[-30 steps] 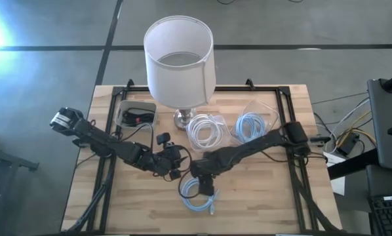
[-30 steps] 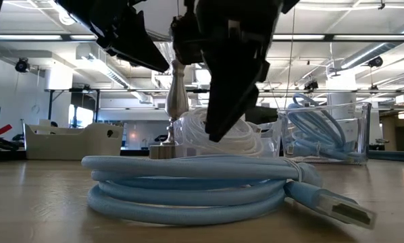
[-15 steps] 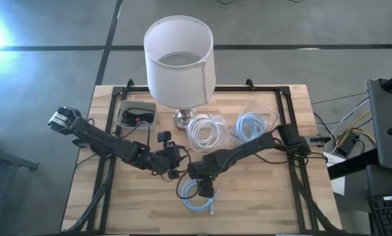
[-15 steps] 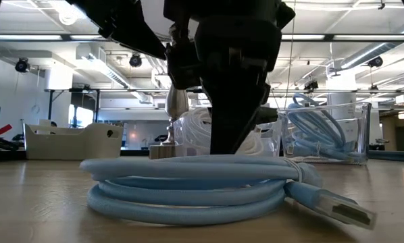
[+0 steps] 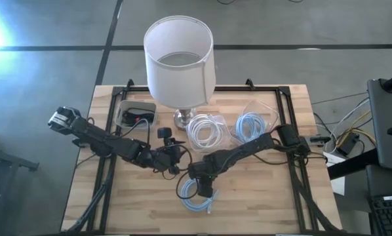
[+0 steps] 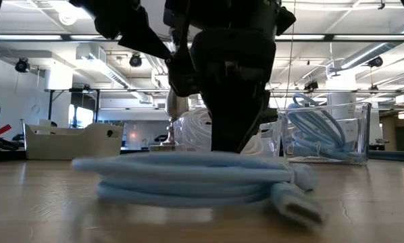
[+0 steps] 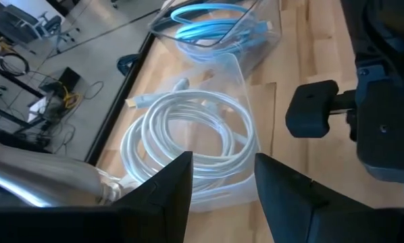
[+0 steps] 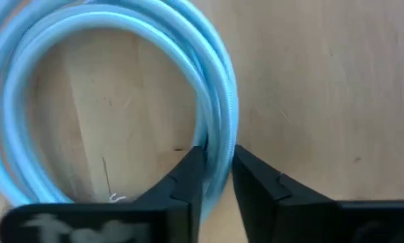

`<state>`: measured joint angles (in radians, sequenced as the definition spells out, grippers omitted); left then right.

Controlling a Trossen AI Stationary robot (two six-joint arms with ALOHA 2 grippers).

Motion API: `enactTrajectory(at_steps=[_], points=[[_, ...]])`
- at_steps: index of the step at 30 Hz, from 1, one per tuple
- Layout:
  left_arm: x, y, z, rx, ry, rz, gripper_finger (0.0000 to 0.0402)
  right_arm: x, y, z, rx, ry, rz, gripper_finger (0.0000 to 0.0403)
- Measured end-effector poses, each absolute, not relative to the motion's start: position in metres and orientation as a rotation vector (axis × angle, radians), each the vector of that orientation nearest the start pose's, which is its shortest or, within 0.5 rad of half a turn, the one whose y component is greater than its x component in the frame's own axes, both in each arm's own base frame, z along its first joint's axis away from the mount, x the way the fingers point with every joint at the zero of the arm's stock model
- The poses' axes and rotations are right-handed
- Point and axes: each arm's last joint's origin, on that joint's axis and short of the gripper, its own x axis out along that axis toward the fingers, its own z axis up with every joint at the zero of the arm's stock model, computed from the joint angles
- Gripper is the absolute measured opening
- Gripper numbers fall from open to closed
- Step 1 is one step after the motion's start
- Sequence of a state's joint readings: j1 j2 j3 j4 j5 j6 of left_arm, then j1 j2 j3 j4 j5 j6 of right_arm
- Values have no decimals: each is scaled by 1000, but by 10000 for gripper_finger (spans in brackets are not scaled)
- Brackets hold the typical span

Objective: Pick & Place USB Port
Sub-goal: Put the light blue USB cable into the right transparent bin

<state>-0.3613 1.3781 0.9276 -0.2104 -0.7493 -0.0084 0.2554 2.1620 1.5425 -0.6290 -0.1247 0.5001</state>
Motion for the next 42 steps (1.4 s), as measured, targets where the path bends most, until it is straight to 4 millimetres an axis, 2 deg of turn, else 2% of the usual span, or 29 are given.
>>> enactTrajectory(at_steps=[5,12,23,29,34,37,42], points=[[275,-81,255,374,571,374,163,417,112,138,370,1303,-9,19],[275,-80,255,382,572,385,163,410,111,147,375,1336,-27,16],[276,-79,255,380,572,389,163,388,111,186,326,1357,-78,16],[276,-79,255,380,572,389,163,364,112,222,250,1309,-204,16],[276,-79,255,380,573,389,163,334,106,252,212,1256,-405,17],[276,-79,255,380,572,390,163,317,100,261,201,1216,-500,17],[276,-79,255,379,572,389,163,286,89,268,212,1216,-534,17]])
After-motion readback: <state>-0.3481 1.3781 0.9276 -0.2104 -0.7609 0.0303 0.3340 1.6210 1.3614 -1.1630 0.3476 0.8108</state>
